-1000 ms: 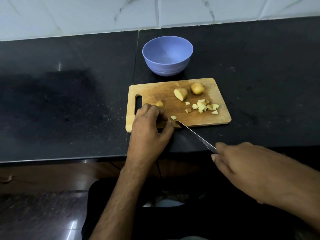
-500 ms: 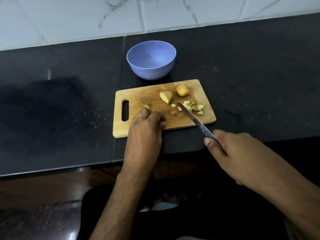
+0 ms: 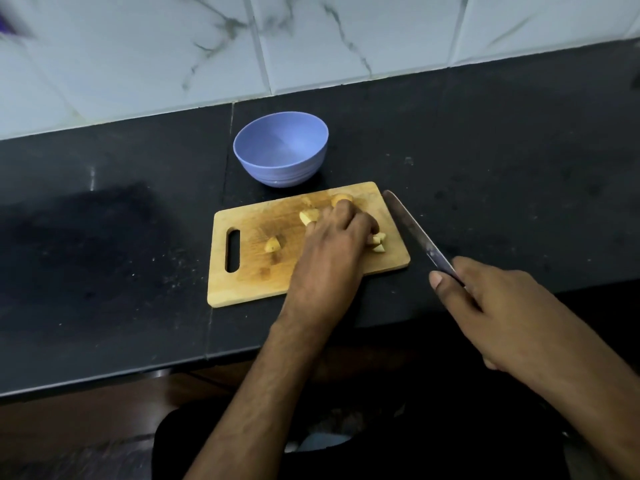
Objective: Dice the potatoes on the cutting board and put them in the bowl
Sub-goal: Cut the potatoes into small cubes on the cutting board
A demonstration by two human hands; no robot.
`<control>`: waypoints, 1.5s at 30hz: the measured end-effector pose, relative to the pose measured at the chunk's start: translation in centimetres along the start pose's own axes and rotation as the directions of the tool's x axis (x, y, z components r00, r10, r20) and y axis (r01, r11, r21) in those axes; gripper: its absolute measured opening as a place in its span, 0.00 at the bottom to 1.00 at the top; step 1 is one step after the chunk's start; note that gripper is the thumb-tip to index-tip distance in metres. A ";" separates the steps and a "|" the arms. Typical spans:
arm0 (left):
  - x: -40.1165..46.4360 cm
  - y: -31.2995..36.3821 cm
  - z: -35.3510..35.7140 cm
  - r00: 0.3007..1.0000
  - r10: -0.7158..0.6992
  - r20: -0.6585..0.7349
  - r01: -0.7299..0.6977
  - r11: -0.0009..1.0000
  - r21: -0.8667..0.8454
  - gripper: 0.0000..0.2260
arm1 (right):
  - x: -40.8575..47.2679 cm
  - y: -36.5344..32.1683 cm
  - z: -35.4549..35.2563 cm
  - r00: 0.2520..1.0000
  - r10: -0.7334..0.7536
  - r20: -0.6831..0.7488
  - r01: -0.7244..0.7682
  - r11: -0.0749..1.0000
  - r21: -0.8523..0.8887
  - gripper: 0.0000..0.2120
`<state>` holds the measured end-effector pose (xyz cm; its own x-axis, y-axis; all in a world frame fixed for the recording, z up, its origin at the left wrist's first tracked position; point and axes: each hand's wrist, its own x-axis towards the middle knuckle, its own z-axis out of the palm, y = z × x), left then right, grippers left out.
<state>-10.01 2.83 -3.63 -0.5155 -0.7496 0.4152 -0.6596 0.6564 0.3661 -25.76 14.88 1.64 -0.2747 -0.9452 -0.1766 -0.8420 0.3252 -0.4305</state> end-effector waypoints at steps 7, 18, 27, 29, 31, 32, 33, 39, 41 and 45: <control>1.9 -1.3 0.8 0.963 0.176 0.203 -0.193 0.979 0.064 0.14 | -0.2 1.5 -0.2 1.000 0.022 -0.006 -0.022 1.000 0.004 0.18; 2.2 -2.0 0.9 0.957 0.189 0.220 -0.220 0.968 0.125 0.09 | 3.6 1.2 0.6 0.994 -0.075 -0.082 0.088 0.981 0.171 0.18; 2.4 -2.5 0.8 0.942 0.231 0.243 -0.269 0.953 0.140 0.12 | 8.2 -1.8 3.0 0.985 -0.109 -0.136 0.157 0.894 0.420 0.16; 2.5 -2.7 0.6 0.935 0.260 0.240 -0.293 0.949 0.116 0.12 | 8.8 -1.4 3.6 0.992 -0.044 -0.120 0.106 0.815 0.570 0.17; 2.6 -2.8 0.6 0.932 0.276 0.237 -0.309 0.944 0.115 0.12 | 9.3 -0.8 3.7 0.996 0.022 -0.084 0.048 0.659 0.750 0.17; 2.6 -2.8 0.6 0.932 0.282 0.229 -0.315 0.941 0.123 0.13 | 9.3 -0.6 3.6 0.997 0.029 -0.066 0.035 0.604 0.796 0.16; 2.7 -2.7 0.6 0.932 0.289 0.220 -0.322 0.937 0.132 0.13 | 9.3 -0.4 3.6 0.998 0.020 -0.057 0.035 0.578 0.815 0.16; 2.1 -2.7 0.5 0.928 0.328 0.175 -0.361 0.906 0.220 0.15 | 9.0 -0.4 3.7 0.995 0.005 -0.103 0.082 0.568 0.819 0.17; 1.9 -2.7 0.5 0.933 0.314 0.177 -0.349 0.909 0.226 0.15 | 8.9 -0.4 3.7 0.994 0.002 -0.112 0.092 0.553 0.828 0.16; 1.3 -4.2 -0.7 0.946 0.276 0.172 -0.311 0.921 0.233 0.15 | 8.9 -0.3 3.6 0.995 -0.011 -0.104 0.094 0.522 0.848 0.16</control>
<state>-7.55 -0.85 -3.98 -0.7635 -0.5422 0.3509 -0.5747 0.8183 0.0142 -26.35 6.45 -2.99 -0.3123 -0.9467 -0.0789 -0.0715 0.1063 -0.9918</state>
